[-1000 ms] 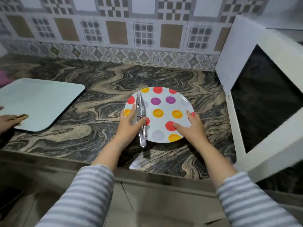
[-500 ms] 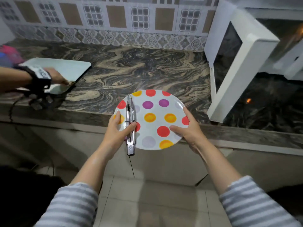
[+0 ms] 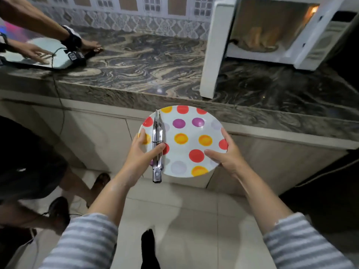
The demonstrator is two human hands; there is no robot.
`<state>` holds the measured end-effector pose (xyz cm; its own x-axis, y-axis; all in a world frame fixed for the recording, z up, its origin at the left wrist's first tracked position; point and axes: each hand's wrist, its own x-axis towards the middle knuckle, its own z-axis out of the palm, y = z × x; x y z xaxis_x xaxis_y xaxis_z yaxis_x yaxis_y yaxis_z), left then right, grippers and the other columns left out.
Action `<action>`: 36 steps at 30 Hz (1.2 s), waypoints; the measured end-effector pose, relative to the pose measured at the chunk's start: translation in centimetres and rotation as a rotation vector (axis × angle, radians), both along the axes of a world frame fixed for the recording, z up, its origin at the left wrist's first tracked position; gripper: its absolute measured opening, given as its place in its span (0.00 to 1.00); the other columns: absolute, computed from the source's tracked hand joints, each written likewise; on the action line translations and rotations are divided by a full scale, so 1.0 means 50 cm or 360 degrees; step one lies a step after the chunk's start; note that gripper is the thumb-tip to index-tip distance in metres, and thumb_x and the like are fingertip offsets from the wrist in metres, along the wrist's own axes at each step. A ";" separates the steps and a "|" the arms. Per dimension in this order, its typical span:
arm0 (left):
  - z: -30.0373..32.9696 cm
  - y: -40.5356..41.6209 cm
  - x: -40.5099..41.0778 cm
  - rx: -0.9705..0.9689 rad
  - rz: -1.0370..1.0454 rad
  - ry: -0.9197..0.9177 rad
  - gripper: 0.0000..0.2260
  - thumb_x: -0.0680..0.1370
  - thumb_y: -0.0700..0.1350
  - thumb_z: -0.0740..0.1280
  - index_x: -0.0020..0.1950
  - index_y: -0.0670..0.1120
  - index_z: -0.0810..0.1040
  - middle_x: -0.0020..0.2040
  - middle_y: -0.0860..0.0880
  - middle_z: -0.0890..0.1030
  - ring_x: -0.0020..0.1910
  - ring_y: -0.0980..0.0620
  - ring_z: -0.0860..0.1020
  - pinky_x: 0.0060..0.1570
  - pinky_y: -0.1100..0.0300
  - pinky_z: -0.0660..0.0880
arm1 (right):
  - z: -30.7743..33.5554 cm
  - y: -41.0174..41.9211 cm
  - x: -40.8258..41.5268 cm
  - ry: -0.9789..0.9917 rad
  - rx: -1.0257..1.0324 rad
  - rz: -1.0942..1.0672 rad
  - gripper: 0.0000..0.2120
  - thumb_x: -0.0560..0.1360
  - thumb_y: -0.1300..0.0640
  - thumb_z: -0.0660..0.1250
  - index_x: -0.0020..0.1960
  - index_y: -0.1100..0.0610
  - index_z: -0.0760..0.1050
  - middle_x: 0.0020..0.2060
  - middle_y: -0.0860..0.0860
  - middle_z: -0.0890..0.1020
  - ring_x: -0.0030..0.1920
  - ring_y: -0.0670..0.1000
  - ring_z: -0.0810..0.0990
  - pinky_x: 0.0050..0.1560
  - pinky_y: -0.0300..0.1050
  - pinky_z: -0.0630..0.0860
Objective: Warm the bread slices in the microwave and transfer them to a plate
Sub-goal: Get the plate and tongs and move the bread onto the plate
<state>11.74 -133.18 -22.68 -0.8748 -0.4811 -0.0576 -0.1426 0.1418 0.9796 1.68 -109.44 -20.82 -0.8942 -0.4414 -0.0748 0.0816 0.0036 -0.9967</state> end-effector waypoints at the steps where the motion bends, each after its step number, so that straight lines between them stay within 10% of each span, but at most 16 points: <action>1: -0.002 0.032 0.005 0.0014 -0.0027 -0.0002 0.42 0.70 0.54 0.75 0.78 0.48 0.57 0.75 0.59 0.59 0.72 0.59 0.63 0.60 0.51 0.75 | 0.000 0.034 0.012 0.0002 0.0011 -0.0020 0.34 0.69 0.72 0.72 0.67 0.47 0.67 0.55 0.50 0.81 0.49 0.44 0.82 0.41 0.37 0.79; 7: 0.005 0.200 -0.033 0.0071 -0.0186 0.0032 0.38 0.73 0.49 0.73 0.78 0.49 0.57 0.66 0.59 0.64 0.69 0.52 0.69 0.36 0.67 0.75 | 0.014 0.211 0.043 0.0016 0.0049 -0.0297 0.36 0.68 0.72 0.73 0.67 0.45 0.66 0.52 0.46 0.81 0.48 0.41 0.81 0.44 0.37 0.80; 16: 0.024 0.364 -0.182 0.0253 -0.0447 0.0085 0.41 0.70 0.51 0.76 0.77 0.52 0.58 0.71 0.54 0.66 0.68 0.47 0.71 0.34 0.63 0.76 | 0.050 0.391 -0.024 -0.0013 0.0070 -0.0617 0.36 0.67 0.70 0.75 0.68 0.46 0.67 0.56 0.51 0.81 0.55 0.50 0.80 0.52 0.48 0.79; 29: 0.088 0.437 -0.567 0.0005 -0.0393 0.0327 0.30 0.70 0.50 0.76 0.68 0.61 0.68 0.61 0.54 0.78 0.59 0.50 0.78 0.57 0.48 0.77 | 0.091 0.444 -0.405 0.0191 0.0658 -0.0635 0.41 0.76 0.54 0.69 0.79 0.50 0.45 0.72 0.48 0.64 0.71 0.49 0.63 0.63 0.41 0.64; 36: 0.083 0.403 -0.792 -0.0561 -0.0359 0.0112 0.41 0.59 0.77 0.65 0.70 0.68 0.61 0.67 0.59 0.74 0.66 0.53 0.73 0.67 0.41 0.65 | 0.072 0.421 -0.649 0.0188 0.1212 -0.0651 0.43 0.74 0.37 0.64 0.77 0.41 0.40 0.78 0.55 0.46 0.77 0.58 0.42 0.75 0.61 0.42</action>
